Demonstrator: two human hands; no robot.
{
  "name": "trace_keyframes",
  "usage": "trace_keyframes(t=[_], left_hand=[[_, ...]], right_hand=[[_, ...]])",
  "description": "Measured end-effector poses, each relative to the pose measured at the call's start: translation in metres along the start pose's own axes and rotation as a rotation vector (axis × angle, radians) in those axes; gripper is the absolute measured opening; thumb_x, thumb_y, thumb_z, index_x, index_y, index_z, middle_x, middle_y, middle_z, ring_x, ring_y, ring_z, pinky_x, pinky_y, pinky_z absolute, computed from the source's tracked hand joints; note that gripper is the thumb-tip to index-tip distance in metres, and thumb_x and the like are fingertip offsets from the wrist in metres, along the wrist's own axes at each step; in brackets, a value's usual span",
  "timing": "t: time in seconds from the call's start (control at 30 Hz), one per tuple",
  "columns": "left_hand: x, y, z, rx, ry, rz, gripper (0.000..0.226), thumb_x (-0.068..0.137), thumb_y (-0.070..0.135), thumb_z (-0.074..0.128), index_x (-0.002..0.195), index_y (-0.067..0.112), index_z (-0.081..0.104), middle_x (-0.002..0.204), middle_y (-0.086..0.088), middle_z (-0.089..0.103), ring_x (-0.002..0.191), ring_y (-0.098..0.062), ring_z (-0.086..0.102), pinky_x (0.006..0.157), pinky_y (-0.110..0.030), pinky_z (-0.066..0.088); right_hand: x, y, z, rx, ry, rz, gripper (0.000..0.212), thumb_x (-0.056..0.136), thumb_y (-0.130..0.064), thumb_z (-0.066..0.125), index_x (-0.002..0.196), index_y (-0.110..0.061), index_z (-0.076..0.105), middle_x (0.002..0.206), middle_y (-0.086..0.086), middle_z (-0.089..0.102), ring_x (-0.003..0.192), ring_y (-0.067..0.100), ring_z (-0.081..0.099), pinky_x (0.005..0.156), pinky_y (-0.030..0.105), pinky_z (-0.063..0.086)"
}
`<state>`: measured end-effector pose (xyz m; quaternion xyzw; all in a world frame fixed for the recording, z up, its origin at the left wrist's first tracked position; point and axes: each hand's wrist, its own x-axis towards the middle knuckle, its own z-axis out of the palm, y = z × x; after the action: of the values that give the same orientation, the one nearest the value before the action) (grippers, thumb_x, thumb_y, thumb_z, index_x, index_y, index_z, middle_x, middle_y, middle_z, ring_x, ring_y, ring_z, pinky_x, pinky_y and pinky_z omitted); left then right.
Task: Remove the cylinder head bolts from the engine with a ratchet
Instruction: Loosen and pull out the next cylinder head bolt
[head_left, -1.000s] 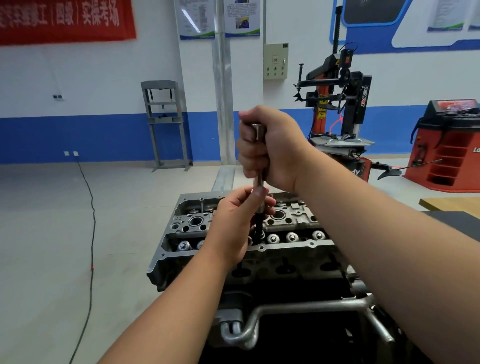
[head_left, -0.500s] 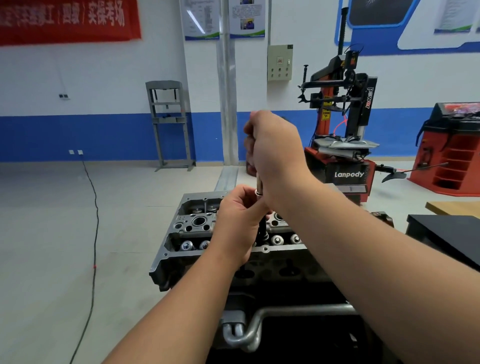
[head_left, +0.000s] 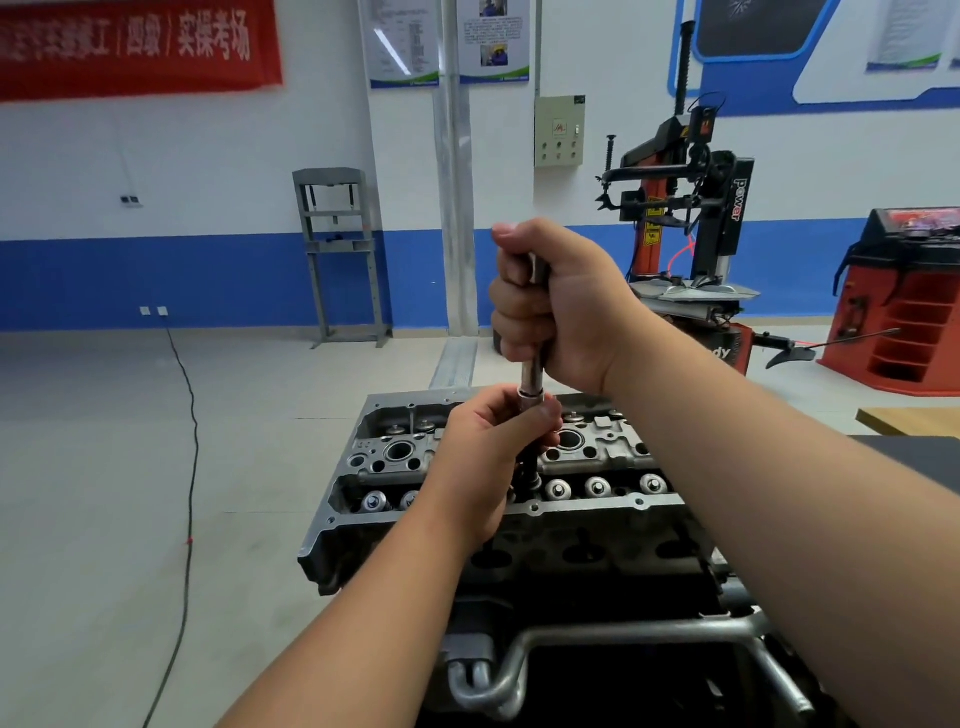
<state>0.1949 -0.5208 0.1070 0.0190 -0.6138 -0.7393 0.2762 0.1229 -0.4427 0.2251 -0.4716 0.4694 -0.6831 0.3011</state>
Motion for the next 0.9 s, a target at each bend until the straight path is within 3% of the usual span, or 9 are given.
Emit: trace_keyframes(t=[0.2,0.37,0.6,0.7,0.8,0.9], left_hand=[[0.000,0.003,-0.002,-0.041,-0.036,-0.028,0.014,0.080,0.025,0.074,0.087,0.013,0.072,0.080,-0.003,0.070,0.073,-0.015,0.064,0.071,-0.023,0.054],[0.000,0.004,-0.002,-0.076,-0.043,-0.026,0.011,0.082,0.030,0.073,0.082,0.023,0.082,0.087,-0.003,0.073,0.076,-0.014,0.066,0.077,-0.027,0.053],[-0.001,0.003,-0.001,-0.026,-0.012,-0.001,0.010,0.087,0.031,0.080,0.079,0.024,0.080,0.085,-0.001,0.073,0.077,-0.012,0.066,0.075,-0.027,0.052],[0.000,0.003,0.003,-0.006,0.036,0.028,0.006,0.077,0.033,0.083,0.074,0.031,0.078,0.081,-0.001,0.072,0.073,-0.012,0.064,0.071,-0.027,0.052],[0.003,-0.002,0.003,0.028,0.130,0.060,0.025,0.055,0.042,0.092,0.063,0.036,0.068,0.072,-0.001,0.064,0.066,-0.016,0.056,0.064,-0.028,0.051],[0.004,-0.006,0.002,0.059,0.158,0.074,0.043,0.050,0.042,0.092,0.078,0.024,0.065,0.075,-0.004,0.060,0.070,-0.023,0.049,0.062,-0.029,0.048]], right_hand=[[-0.001,-0.001,0.000,-0.003,-0.009,-0.005,0.041,0.092,-0.032,0.050,0.054,-0.022,0.040,0.046,-0.008,0.025,0.043,0.014,0.020,0.048,0.026,0.020],[0.000,-0.002,0.000,-0.001,-0.023,0.013,0.040,0.092,-0.030,0.048,0.055,-0.022,0.040,0.045,-0.008,0.026,0.041,0.013,0.021,0.046,0.024,0.022],[-0.001,0.000,0.001,0.016,-0.004,-0.008,0.039,0.090,-0.032,0.051,0.054,-0.022,0.044,0.046,-0.008,0.028,0.041,0.013,0.022,0.044,0.023,0.026],[-0.005,0.002,0.008,0.035,0.111,0.003,0.040,0.094,-0.035,0.053,0.057,-0.020,0.048,0.047,-0.005,0.033,0.042,0.013,0.025,0.044,0.024,0.030],[-0.006,0.007,0.021,-0.124,0.374,-0.049,0.035,0.094,-0.037,0.055,0.066,-0.016,0.055,0.051,-0.002,0.046,0.046,0.015,0.038,0.049,0.028,0.037],[-0.003,0.012,0.032,-0.240,0.491,-0.164,0.023,0.086,-0.029,0.050,0.066,-0.019,0.057,0.056,-0.001,0.048,0.054,0.018,0.040,0.057,0.034,0.036]])
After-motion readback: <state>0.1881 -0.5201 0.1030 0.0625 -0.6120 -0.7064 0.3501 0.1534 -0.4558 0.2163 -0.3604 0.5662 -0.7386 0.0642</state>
